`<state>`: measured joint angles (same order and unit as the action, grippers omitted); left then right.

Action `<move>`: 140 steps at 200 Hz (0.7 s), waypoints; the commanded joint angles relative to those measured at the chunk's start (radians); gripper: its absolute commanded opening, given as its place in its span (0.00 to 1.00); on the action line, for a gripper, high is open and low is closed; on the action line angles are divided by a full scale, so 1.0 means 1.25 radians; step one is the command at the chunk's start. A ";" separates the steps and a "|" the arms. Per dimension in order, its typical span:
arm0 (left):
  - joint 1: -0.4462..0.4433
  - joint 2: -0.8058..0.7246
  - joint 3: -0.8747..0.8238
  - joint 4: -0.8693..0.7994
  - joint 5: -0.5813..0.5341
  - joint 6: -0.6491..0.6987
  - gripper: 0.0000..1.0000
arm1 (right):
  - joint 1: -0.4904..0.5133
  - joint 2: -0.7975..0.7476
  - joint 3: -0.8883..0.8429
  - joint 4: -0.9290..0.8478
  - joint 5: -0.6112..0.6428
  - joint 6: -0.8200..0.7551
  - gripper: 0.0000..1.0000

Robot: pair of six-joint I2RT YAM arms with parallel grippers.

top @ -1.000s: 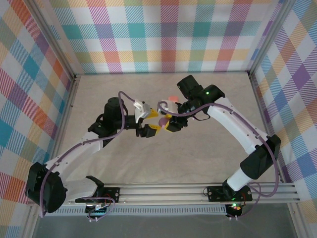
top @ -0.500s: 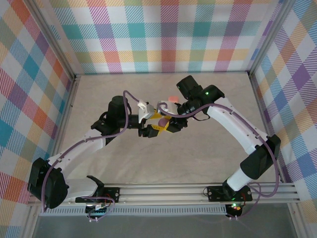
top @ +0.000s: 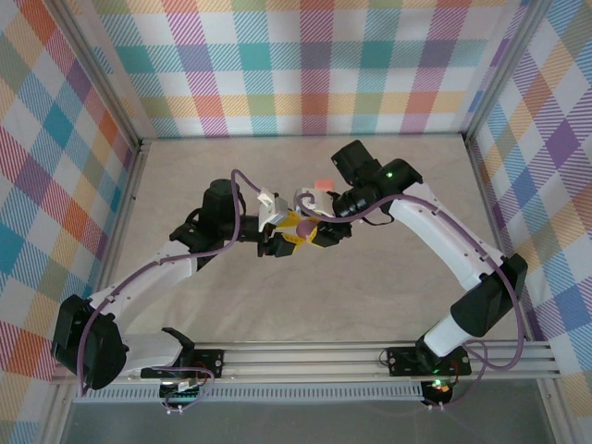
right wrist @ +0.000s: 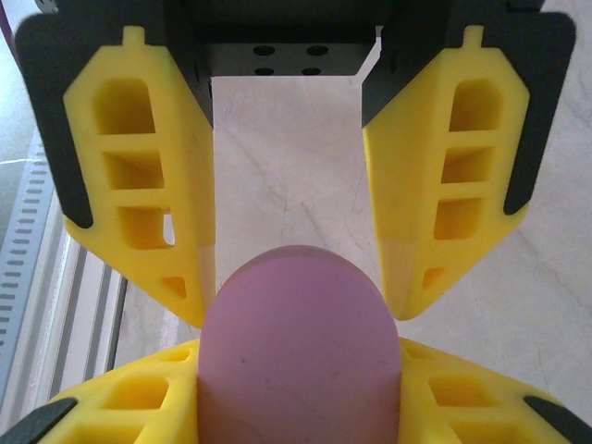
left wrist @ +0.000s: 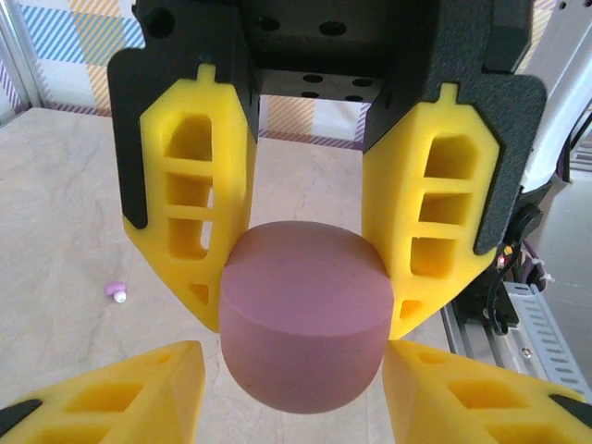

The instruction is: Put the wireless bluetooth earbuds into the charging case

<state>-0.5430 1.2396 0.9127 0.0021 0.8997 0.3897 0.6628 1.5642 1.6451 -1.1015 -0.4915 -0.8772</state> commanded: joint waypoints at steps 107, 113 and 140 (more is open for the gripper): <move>-0.010 0.011 0.029 0.031 0.053 -0.016 0.47 | 0.008 -0.001 0.003 -0.027 -0.054 -0.025 0.30; -0.010 0.012 0.030 0.031 0.053 -0.016 0.46 | 0.008 0.001 0.004 -0.028 -0.054 -0.026 0.30; -0.010 0.015 0.031 0.031 0.057 -0.017 0.36 | 0.008 0.008 0.008 -0.033 -0.051 -0.027 0.30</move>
<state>-0.5438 1.2503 0.9154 0.0051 0.9428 0.3668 0.6624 1.5642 1.6451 -1.1160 -0.5076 -0.8776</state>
